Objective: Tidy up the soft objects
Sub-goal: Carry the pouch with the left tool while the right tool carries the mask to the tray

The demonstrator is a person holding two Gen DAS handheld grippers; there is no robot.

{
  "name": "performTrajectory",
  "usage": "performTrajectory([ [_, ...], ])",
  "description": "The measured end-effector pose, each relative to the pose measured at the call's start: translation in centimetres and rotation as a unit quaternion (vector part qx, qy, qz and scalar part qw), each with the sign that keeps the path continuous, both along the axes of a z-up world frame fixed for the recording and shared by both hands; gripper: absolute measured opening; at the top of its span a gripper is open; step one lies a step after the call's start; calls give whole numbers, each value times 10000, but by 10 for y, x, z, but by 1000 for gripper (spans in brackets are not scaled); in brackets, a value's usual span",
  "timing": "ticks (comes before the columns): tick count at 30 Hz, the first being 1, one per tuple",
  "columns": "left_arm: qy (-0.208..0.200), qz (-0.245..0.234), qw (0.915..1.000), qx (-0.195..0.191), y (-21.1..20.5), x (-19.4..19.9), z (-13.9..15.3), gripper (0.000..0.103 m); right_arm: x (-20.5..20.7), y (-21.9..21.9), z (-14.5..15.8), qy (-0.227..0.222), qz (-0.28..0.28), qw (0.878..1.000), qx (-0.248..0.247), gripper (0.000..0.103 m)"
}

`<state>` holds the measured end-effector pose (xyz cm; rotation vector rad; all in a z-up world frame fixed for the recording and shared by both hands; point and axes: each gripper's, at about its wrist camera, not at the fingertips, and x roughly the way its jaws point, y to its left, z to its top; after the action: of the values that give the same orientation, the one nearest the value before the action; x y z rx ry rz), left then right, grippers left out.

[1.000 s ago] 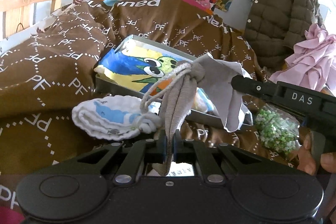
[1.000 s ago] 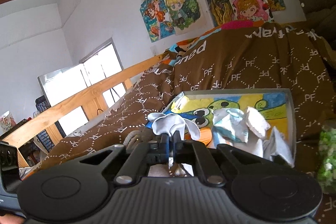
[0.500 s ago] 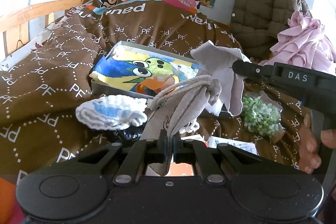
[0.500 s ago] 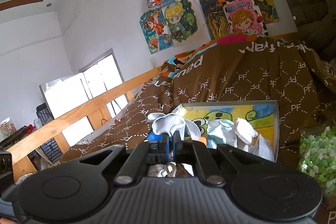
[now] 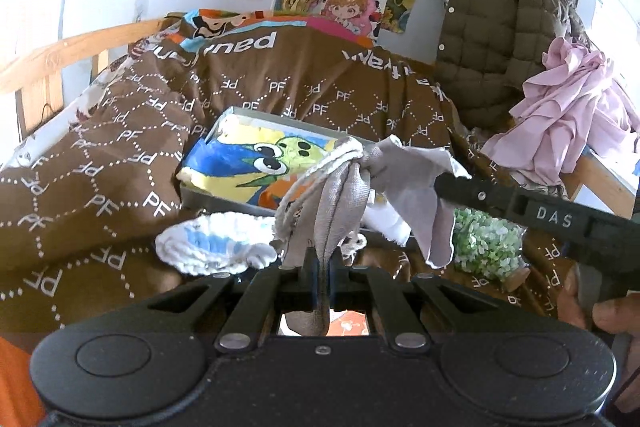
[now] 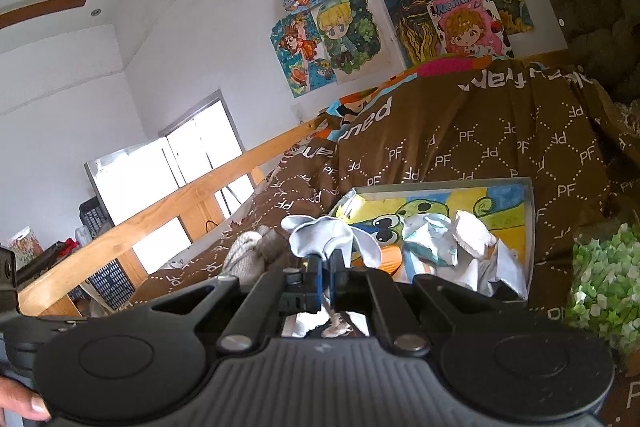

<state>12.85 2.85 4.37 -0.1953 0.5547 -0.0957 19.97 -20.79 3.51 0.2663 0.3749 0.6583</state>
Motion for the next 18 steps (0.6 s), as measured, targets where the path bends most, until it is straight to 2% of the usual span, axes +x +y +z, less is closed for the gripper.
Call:
performTrajectory([
  [8, -105, 13, 9999, 53, -5, 19, 9, 4, 19, -12, -11, 71, -230, 9995, 208, 4],
  [18, -458, -314, 9978, 358, -21, 76, 35, 4, 62, -20, -13, -435, -602, 9966, 364, 4],
])
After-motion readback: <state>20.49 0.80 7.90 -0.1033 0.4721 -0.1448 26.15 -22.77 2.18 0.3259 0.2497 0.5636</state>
